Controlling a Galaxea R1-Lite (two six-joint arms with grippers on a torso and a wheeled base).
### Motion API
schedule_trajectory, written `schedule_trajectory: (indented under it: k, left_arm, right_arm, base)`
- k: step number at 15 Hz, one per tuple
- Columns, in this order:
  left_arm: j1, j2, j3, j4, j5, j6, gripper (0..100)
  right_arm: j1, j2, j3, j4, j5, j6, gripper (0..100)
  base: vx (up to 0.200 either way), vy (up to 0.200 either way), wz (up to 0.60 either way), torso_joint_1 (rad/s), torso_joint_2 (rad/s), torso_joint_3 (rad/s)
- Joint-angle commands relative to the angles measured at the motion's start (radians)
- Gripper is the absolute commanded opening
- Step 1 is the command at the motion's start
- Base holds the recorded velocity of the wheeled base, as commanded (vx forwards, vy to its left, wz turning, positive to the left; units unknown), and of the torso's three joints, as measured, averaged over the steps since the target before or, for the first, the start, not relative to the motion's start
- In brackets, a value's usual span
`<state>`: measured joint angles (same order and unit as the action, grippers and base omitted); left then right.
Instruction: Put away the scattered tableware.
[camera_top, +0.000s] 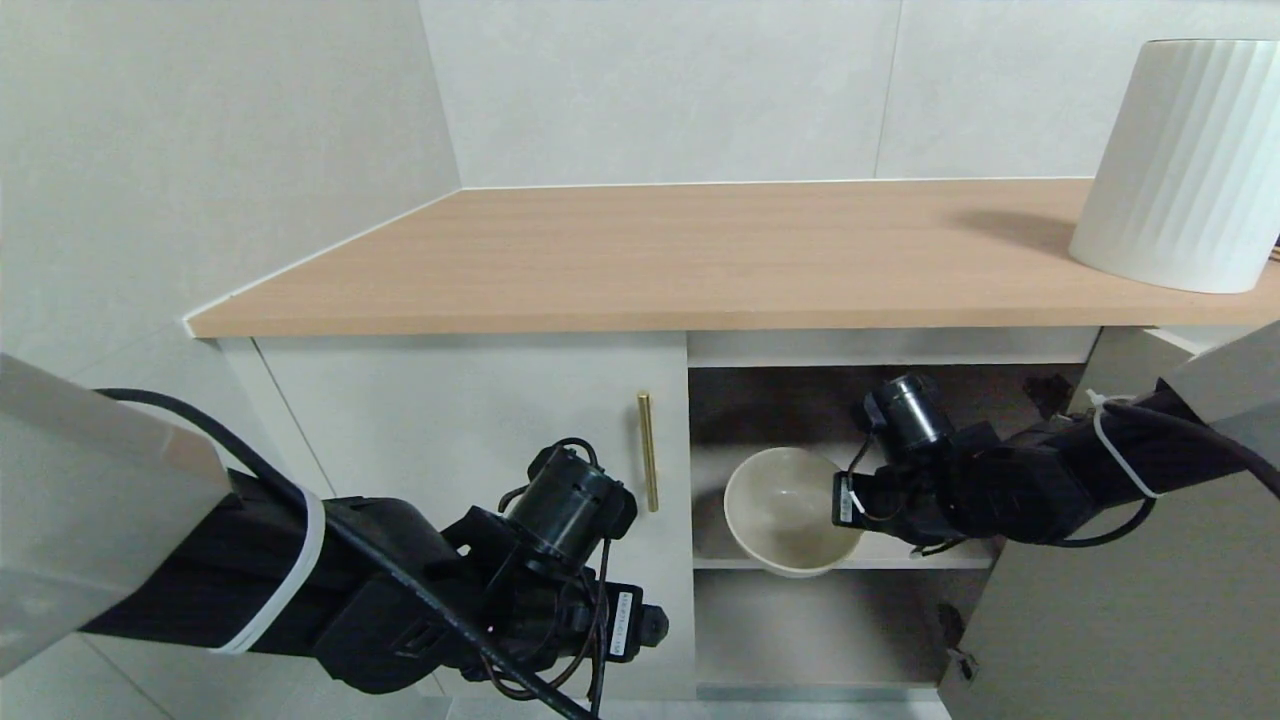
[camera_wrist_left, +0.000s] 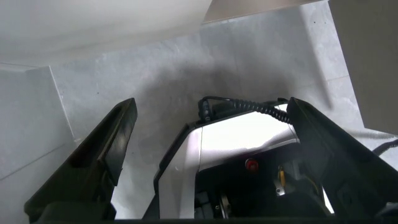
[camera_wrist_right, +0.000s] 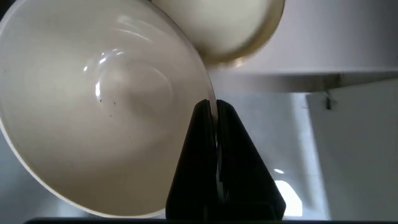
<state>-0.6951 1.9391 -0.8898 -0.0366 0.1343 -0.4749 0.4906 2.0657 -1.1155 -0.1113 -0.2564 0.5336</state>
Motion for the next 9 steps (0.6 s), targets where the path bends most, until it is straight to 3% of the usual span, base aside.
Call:
schedule_trajectory:
  k: [1, 9]
  left_arm:
    - [-0.001, 0.0, 0.0, 0.0, 0.001, -0.001, 100]
    - [0.0, 0.0, 0.002, 0.0, 0.001, 0.001, 100]
  right_arm:
    - [-0.018, 0.034, -0.043, -0.008, -0.003, 0.049, 0]
    - [-0.098, 0.148, -0.147, -0.013, -0.041, 0.121, 0]
  base:
    - [0.0, 0.0, 0.0, 0.0, 0.0, 0.0]
    - [0.0, 0.0, 0.0, 0.0, 0.0, 0.0]
